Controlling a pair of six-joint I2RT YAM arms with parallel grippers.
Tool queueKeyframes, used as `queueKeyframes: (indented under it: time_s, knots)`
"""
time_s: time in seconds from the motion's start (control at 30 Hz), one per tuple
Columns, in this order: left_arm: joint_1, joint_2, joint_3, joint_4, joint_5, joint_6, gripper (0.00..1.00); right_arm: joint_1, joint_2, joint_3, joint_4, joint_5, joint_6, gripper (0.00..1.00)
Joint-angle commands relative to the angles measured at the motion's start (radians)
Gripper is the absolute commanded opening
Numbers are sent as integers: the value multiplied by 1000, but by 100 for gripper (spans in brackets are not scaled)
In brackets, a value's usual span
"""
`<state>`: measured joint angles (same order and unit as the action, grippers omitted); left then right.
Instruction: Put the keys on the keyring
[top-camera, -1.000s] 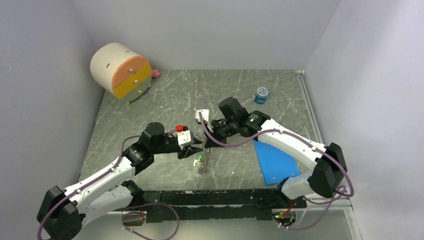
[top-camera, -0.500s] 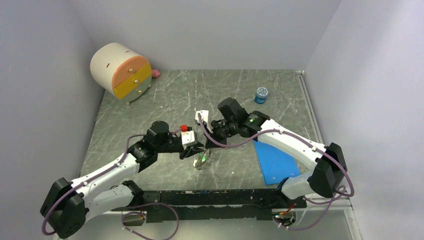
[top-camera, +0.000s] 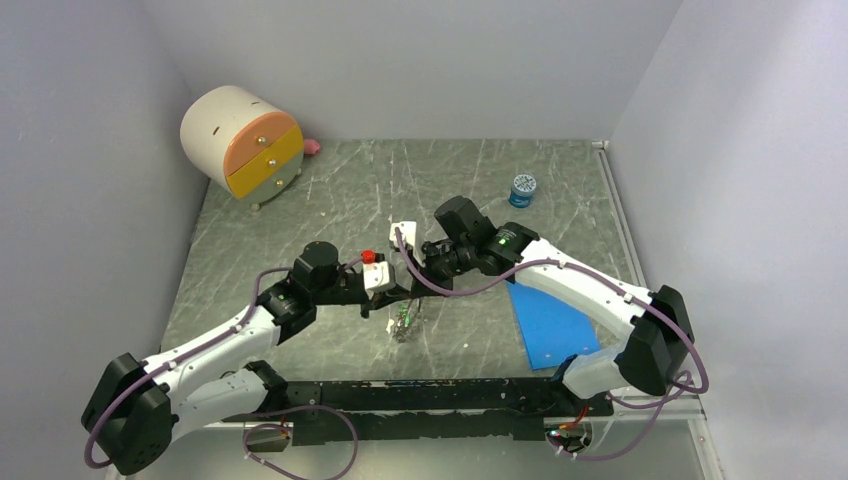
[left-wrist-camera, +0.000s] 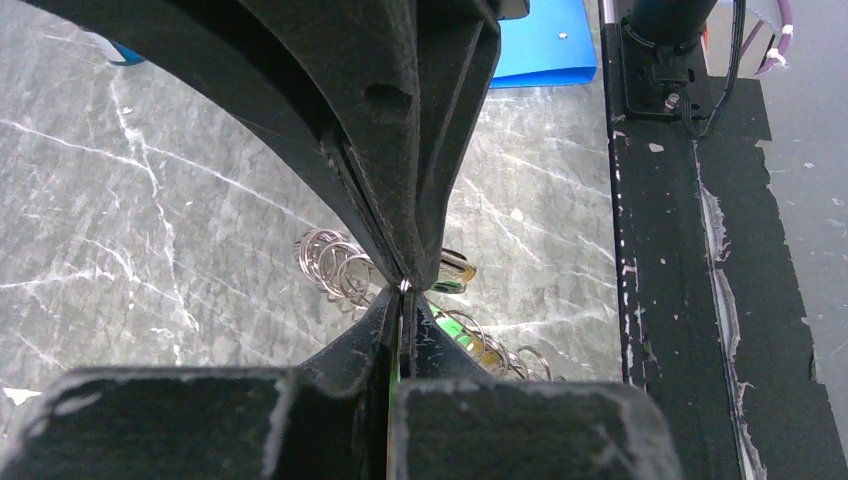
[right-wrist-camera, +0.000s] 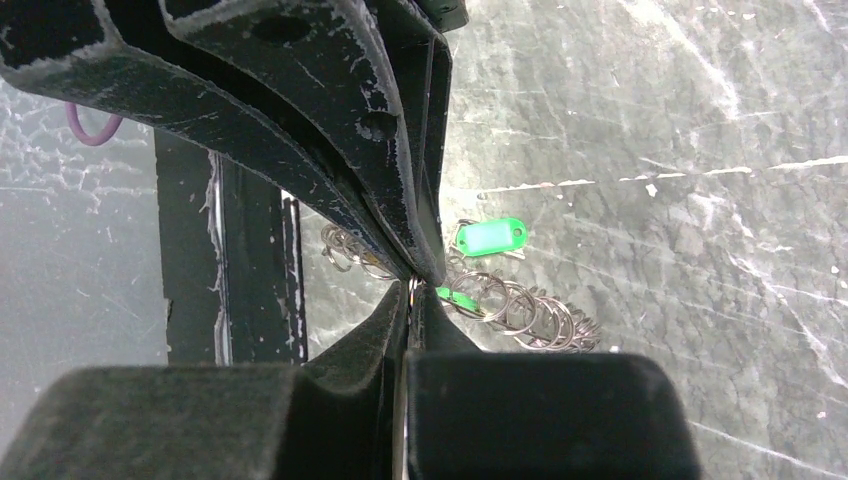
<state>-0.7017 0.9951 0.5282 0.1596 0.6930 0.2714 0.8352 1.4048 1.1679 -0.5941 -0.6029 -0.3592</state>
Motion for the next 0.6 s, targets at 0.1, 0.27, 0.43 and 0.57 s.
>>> queueKeyframes:
  time_s: [0.1,0.27,0.43,0.57]
  knots:
    - [-5,-19,-3,80,24,-40,2,-8,-79,-39,167,-10,57,33]
    - [-1,-39,-63,236,7,-123,3,-61,-202,-167,354,-71,151,57]
    - [9,-57,-123,412,-14,-206,2,-135,-260,-265,477,-218,251,54]
    - [24,-72,-173,567,-13,-282,3,-162,-266,-312,558,-281,307,52]
